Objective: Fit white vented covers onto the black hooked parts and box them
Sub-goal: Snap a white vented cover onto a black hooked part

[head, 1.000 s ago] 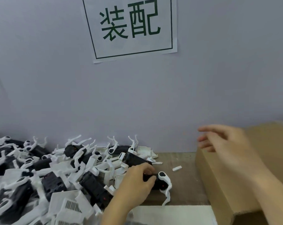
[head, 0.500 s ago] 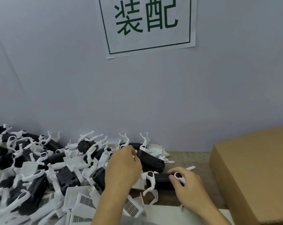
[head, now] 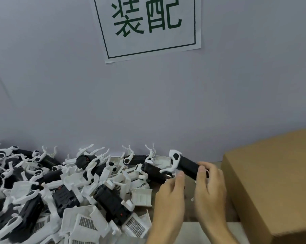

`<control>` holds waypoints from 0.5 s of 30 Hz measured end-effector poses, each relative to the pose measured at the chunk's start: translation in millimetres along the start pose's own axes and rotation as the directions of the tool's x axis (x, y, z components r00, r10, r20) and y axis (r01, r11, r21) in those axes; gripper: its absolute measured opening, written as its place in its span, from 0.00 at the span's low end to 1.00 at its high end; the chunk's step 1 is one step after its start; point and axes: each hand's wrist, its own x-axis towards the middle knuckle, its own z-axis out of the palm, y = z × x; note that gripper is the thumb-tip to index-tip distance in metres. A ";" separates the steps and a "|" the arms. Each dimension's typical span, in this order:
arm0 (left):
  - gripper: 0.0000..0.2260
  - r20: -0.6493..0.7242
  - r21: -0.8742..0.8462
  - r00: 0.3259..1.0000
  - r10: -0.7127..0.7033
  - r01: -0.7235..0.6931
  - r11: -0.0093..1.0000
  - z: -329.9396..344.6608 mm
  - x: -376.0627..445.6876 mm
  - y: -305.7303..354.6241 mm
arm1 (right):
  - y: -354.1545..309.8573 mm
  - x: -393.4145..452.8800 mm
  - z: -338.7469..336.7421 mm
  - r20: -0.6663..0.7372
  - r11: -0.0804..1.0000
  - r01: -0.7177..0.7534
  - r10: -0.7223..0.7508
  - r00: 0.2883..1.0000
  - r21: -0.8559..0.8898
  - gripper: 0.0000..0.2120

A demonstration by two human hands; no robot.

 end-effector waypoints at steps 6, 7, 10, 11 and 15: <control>0.15 -0.059 -0.707 0.969 -0.239 0.128 0.695 -17.3 12.5 -5.1 | -5.1 -10.4 2.5 0.459 0.923 0.386 -0.340 0.821 -0.006 0.17; 0.12 -0.119 -0.703 0.968 -0.222 0.076 0.708 -21.3 14.5 -6.6 | -5.8 -12.5 4.2 0.485 0.927 0.375 -0.319 0.814 -0.020 0.20; 0.07 -0.194 -0.636 0.969 -0.155 -0.004 0.771 -25.5 18.7 -8.8 | -3.5 -15.4 7.7 0.507 0.951 0.304 -0.237 0.829 -0.051 0.27; 0.07 -0.186 -0.617 0.974 -0.128 -0.015 0.787 -25.8 19.2 -9.1 | -3.2 -14.7 7.9 0.521 0.961 0.267 -0.194 0.831 -0.067 0.29; 0.04 -0.155 -0.482 0.987 0.047 -0.117 0.868 -29.0 21.1 -10.7 | -6.8 -14.2 13.7 0.637 0.974 0.169 -0.037 0.770 -0.148 0.35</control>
